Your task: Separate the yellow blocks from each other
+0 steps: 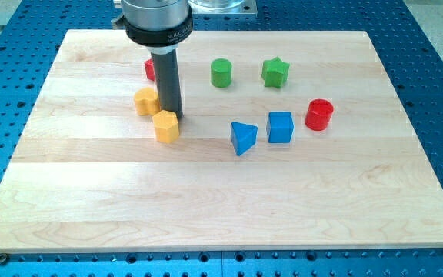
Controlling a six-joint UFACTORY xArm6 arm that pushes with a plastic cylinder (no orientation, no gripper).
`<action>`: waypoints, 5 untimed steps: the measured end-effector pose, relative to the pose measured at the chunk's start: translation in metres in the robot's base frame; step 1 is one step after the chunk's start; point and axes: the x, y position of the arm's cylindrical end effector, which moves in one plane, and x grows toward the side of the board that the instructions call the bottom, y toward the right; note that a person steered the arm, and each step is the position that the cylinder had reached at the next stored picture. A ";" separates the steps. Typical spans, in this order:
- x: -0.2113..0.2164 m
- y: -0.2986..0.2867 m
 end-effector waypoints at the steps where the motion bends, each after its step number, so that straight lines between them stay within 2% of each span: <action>1: 0.000 -0.016; 2: 0.000 -0.039; 4: 0.022 0.025; 5: 0.004 0.028</action>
